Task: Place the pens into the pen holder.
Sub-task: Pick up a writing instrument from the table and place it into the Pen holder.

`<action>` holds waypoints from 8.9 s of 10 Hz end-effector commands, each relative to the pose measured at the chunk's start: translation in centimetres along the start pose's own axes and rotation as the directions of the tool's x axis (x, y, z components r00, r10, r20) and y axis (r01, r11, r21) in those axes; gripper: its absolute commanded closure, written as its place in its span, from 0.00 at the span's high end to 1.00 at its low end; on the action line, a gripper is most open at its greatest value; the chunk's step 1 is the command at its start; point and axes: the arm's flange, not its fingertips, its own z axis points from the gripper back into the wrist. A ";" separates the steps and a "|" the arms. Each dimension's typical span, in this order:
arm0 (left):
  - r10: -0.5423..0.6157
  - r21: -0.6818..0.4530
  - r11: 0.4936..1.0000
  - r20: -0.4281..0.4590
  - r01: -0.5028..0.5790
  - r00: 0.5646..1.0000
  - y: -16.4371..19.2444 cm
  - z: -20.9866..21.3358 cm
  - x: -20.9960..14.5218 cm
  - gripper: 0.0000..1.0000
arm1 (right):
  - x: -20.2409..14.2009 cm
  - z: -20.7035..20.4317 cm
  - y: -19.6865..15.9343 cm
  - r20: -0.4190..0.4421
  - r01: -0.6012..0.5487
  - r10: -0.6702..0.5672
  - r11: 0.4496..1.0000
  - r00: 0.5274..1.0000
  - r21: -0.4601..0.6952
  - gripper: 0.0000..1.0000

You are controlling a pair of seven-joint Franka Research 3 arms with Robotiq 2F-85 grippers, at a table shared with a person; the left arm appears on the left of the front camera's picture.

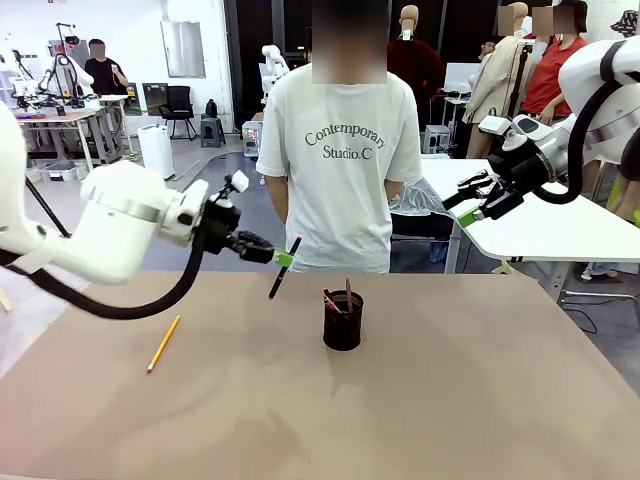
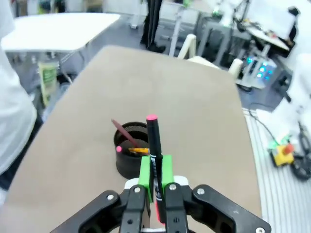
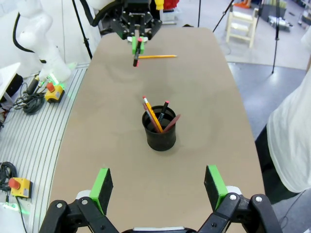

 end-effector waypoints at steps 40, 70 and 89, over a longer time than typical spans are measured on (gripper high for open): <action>-0.199 -0.243 0.914 0.429 0.324 0.881 8.6 -14.8 -2.9 1.00 | 0.3 0.1 -0.3 -0.005 -0.004 0.004 1.000 1.000 -0.003 1.00; 0.751 0.824 0.553 -0.427 -0.125 0.504 -0.9 7.8 -2.5 1.00 | 0.3 0.1 -0.3 -0.005 -0.004 0.004 1.000 1.000 -0.003 1.00; 0.916 0.886 0.327 -0.211 -0.330 0.340 7.6 8.1 -10.7 1.00 | 0.3 0.1 -0.3 -0.005 -0.004 0.004 1.000 1.000 -0.003 1.00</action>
